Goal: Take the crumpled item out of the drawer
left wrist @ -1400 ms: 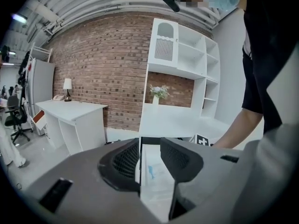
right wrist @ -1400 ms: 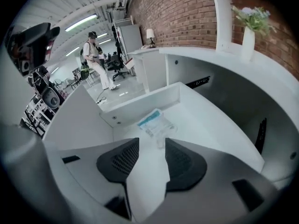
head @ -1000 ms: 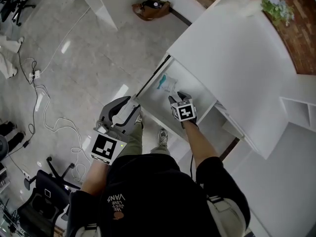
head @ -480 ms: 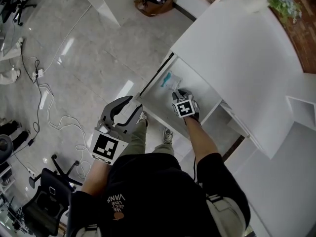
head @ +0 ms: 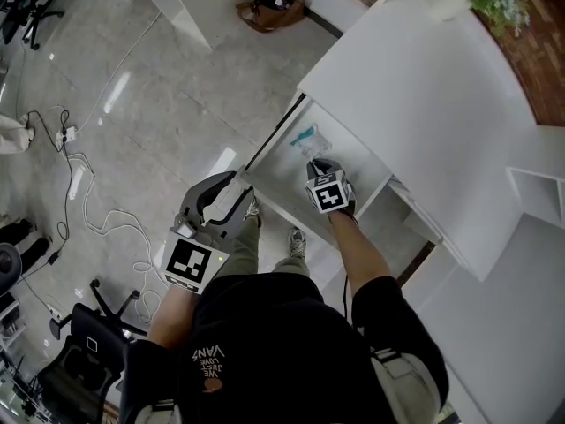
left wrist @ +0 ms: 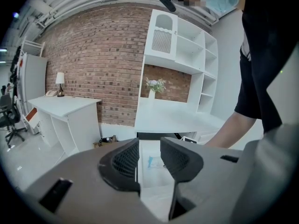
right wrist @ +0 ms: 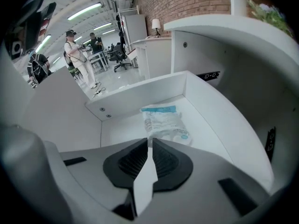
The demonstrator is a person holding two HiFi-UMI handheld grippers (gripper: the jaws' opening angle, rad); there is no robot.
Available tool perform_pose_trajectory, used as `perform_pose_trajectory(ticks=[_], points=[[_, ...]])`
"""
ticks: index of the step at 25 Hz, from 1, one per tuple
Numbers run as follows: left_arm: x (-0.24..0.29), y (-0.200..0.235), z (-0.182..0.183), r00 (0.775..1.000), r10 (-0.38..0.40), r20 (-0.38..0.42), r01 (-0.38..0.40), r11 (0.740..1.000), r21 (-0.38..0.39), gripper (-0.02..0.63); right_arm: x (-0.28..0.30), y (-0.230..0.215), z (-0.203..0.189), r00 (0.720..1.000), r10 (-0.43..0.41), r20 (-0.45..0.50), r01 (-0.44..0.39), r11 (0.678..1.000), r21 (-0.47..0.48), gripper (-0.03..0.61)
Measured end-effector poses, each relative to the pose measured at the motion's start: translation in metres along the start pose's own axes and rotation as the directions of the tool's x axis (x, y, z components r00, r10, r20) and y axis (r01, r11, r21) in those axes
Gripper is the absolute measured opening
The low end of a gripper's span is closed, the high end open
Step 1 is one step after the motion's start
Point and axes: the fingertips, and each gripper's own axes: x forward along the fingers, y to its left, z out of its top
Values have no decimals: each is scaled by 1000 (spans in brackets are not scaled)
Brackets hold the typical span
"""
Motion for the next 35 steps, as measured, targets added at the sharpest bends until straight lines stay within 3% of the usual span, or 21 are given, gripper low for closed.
perform_pose_trajectory(ticks=[13,23,35], points=[[-16,-29,11,999,20,47,-20,1000,5,121,-86,22,44,978,30,208,-31,999,4,18],[-47,-56,21,990,77,120,-78,997,3,121,-188,50,71,918,59,392,-48,998,-36,18],[-84,-103,25,969,156,191,-153,988,-29,121,-294,75,68,851,98,516,-51,993,-104,18]])
